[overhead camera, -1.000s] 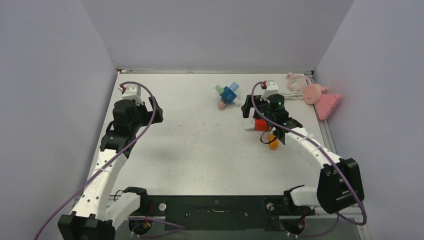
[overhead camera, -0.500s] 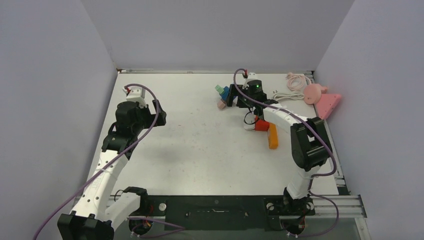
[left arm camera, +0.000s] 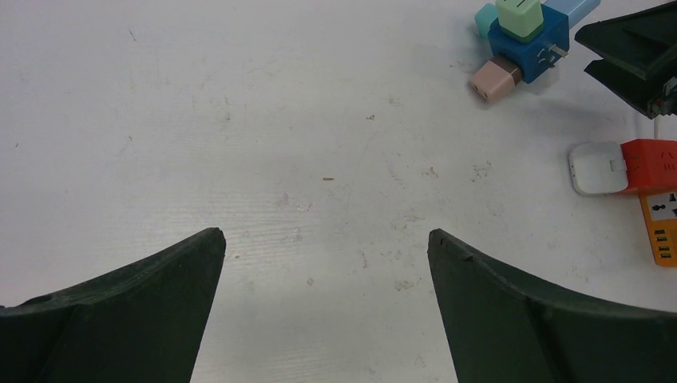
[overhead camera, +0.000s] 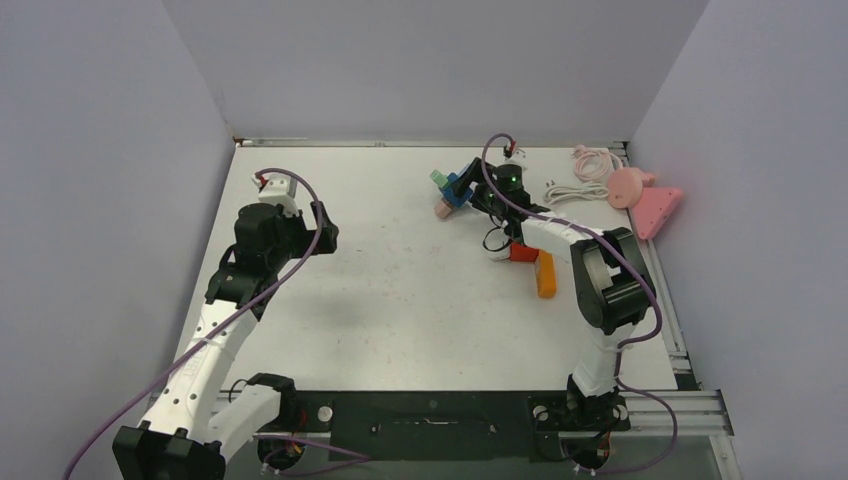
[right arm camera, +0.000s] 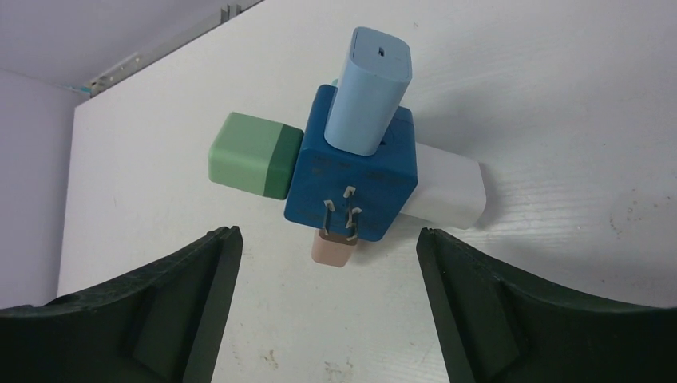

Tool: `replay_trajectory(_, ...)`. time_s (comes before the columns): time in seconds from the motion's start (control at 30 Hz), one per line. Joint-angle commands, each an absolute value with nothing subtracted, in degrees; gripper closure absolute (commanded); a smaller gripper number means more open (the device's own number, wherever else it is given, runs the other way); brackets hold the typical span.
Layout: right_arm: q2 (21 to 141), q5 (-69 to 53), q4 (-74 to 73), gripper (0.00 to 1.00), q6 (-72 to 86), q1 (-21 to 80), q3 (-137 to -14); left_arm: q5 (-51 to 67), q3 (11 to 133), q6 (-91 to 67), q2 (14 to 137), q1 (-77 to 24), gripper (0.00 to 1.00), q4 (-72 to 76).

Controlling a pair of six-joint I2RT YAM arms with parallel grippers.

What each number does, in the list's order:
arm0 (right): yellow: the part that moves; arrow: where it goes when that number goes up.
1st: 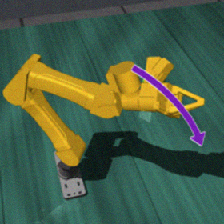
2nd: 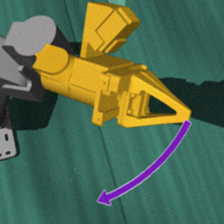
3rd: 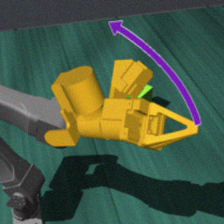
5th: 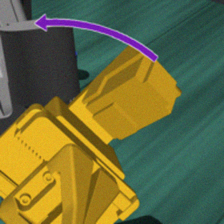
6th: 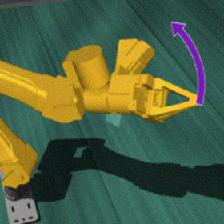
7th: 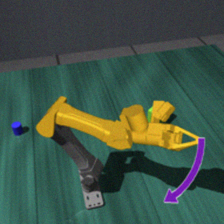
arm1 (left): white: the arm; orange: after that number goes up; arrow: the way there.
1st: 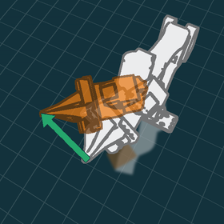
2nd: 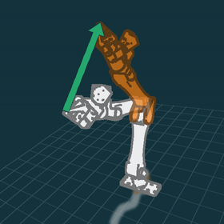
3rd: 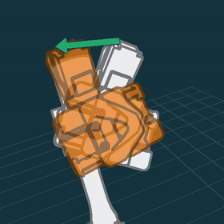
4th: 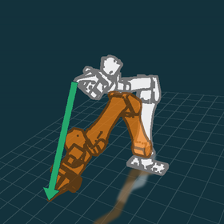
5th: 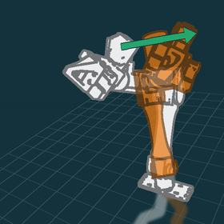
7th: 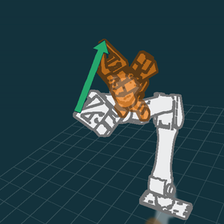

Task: Pull the plug off the socket
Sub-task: Move the socket to the center of the board.

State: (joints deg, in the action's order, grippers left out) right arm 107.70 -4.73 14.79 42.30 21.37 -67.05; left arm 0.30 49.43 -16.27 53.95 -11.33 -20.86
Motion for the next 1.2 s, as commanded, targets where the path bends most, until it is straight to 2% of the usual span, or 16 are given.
replay_trajectory(0.0,109.6,-1.8,19.9,0.18,46.6,21.5,-68.6,0.6,50.2,-15.7,53.1,-11.8,0.04,-19.3)
replay_trajectory(0.37,113.3,2.0,21.4,0.21,51.4,21.5,-70.8,0.4,50.1,-15.5,53.0,-12.0,0.04,-19.3)
replay_trajectory(0.53,113.8,2.0,22.2,0.27,51.9,21.6,-71.2,0.4,50.1,-15.4,53.0,-12.3,0.04,-19.4)
replay_trajectory(1.17,117.0,3.1,23.0,0.31,53.2,22.3,-73.9,0.4,50.1,-15.3,53.4,-12.5,0.04,-19.4)
